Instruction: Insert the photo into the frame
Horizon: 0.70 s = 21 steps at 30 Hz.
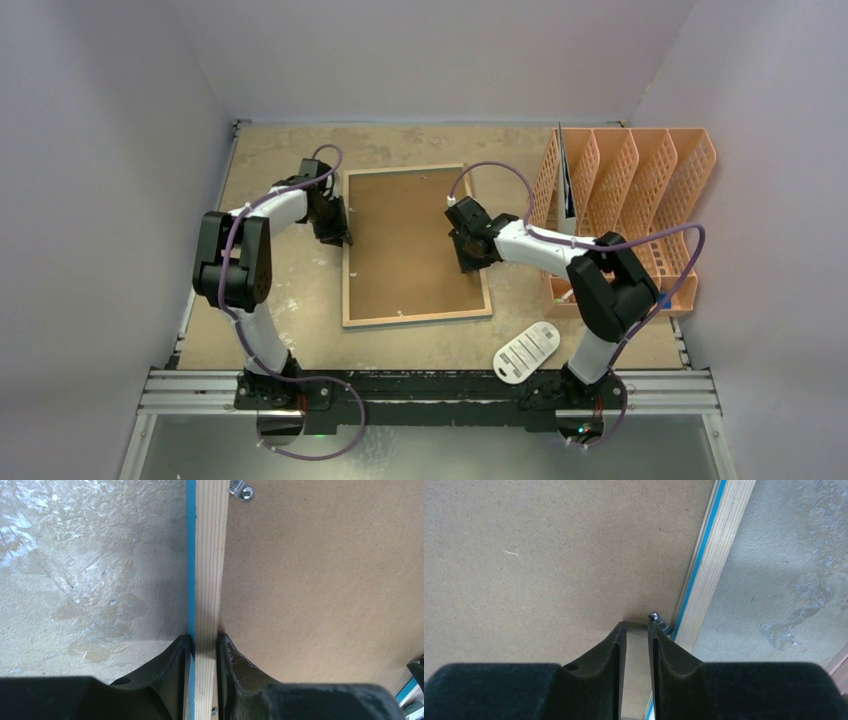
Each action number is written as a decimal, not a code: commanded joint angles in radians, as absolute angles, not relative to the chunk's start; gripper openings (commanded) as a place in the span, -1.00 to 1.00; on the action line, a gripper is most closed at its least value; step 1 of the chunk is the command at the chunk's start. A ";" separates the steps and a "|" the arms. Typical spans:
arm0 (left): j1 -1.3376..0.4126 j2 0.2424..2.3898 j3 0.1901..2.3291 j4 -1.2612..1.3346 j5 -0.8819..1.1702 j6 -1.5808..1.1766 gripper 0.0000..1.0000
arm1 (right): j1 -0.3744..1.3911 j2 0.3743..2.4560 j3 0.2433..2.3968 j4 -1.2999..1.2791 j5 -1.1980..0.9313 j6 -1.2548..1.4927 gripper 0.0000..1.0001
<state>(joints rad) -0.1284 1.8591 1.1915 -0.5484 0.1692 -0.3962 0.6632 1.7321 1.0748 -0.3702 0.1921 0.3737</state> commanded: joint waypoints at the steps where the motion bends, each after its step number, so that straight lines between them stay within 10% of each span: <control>1: -0.104 1.942 1.149 -0.565 -0.026 -0.315 -0.69 | 0.643 1.719 1.077 -0.379 0.351 0.319 -0.48; 21: -0.104 1.862 1.155 -0.526 0.093 -0.347 -0.40 | 0.640 1.650 1.181 -0.430 0.401 0.447 0.11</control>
<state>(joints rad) -0.1284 1.8629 1.2003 -0.5472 0.1814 -0.3820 0.6449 1.5852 1.1538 -0.3309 0.3119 0.3523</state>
